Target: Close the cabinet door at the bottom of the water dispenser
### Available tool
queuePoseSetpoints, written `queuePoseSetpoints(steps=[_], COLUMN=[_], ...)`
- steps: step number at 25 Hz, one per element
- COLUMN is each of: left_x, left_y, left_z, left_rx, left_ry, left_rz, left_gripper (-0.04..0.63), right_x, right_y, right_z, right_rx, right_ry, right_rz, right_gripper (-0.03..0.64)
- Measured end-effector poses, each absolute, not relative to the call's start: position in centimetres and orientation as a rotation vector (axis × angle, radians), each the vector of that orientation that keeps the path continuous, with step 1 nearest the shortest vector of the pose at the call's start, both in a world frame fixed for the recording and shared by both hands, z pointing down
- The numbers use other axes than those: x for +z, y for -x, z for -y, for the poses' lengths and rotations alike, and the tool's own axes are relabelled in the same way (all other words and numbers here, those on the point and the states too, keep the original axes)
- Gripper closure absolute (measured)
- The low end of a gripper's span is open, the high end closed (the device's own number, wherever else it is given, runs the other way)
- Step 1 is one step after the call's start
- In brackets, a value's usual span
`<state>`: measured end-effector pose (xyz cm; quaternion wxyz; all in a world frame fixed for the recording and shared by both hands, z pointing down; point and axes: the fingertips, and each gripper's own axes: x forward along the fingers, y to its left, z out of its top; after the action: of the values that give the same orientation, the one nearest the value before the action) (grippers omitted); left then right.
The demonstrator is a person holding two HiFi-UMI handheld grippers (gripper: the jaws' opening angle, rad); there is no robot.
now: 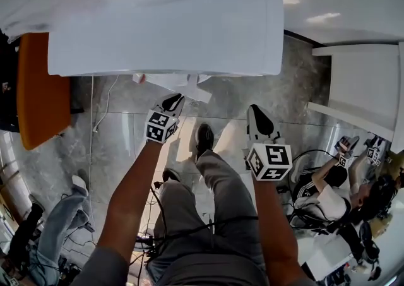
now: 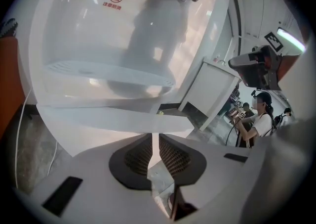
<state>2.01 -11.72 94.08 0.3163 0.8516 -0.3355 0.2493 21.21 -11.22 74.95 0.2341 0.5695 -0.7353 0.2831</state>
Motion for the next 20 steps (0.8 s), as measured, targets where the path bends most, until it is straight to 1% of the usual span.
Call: queuePoseSetpoints(steps=[11, 20], left_x=[94.4, 94.8], left_y=[-4.6, -3.4], left_z=[15.9, 18.0], left_rx=[0.611, 0.613], left_ry=[-2.25, -2.222], left_rz=[1.047, 1.113], left_gripper=[0.552, 0.552], right_x=[75.5, 76.0], right_y=[-22.2, -22.0], right_z=[12.4, 12.2], right_rx=[0.752, 0.76], right_ry=[-1.56, -1.55], right_rz=[2.015, 2.009], right_gripper=[0.584, 0.584])
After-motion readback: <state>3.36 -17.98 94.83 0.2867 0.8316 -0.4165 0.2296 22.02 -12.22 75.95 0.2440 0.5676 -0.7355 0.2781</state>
